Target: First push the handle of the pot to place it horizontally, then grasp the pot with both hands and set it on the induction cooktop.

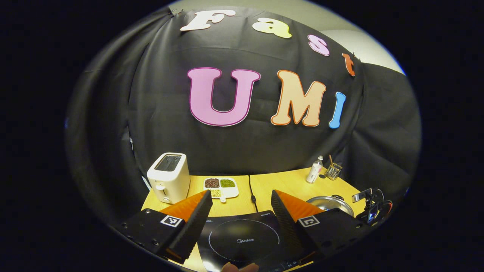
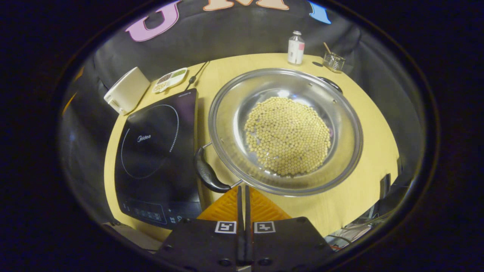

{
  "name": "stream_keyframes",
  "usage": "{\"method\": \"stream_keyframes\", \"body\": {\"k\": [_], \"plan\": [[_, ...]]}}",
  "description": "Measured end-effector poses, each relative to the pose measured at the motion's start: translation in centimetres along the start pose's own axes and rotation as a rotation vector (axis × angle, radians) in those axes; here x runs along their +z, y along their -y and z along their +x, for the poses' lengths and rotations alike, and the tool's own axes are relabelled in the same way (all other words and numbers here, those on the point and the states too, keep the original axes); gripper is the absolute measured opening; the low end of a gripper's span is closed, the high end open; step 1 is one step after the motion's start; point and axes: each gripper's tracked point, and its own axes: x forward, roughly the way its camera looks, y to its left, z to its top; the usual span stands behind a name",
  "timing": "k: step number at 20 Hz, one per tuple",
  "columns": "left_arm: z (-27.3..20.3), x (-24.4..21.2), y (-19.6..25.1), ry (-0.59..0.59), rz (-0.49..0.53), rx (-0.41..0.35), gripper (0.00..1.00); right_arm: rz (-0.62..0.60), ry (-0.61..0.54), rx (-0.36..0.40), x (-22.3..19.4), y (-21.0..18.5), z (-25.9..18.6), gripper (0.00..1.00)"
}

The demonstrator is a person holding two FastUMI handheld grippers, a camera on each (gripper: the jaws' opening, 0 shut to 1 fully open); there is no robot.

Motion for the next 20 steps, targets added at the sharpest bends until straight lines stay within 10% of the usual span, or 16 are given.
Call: {"method": "stream_keyframes", "body": {"k": [20], "plan": [[0.0, -0.3, -0.3, -0.001, -0.007, 0.019, 0.95, 0.226, 0.045, 0.193, 5.2, -5.9, 1.1, 0.03]]}}
